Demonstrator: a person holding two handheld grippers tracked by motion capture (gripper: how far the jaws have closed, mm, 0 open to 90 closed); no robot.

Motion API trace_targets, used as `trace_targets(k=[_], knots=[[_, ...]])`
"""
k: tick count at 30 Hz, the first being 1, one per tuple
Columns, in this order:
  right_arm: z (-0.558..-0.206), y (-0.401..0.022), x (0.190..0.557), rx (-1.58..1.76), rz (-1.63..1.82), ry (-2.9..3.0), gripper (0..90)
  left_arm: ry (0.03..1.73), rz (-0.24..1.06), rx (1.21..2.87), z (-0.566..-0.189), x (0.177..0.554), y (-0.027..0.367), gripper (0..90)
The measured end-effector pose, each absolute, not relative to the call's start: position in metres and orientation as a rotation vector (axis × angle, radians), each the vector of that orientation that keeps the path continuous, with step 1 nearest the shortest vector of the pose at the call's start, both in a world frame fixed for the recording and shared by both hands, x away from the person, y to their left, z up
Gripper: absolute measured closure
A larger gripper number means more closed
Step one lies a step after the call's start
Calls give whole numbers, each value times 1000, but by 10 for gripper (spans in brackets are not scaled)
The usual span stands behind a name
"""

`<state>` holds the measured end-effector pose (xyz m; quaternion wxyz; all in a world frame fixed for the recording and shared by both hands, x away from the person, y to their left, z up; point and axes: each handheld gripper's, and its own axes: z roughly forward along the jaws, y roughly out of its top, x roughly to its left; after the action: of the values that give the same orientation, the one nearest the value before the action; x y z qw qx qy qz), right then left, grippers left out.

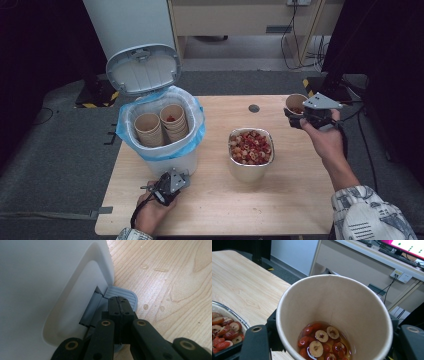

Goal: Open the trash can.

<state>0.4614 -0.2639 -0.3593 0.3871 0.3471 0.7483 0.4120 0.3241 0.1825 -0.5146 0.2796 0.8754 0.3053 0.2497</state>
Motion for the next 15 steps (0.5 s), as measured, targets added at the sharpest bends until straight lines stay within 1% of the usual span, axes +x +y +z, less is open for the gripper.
trace_targets(k=[15], knots=[[-351,-252,465,815,1030,1915,306,820,666,2347,-514,324,183,898]])
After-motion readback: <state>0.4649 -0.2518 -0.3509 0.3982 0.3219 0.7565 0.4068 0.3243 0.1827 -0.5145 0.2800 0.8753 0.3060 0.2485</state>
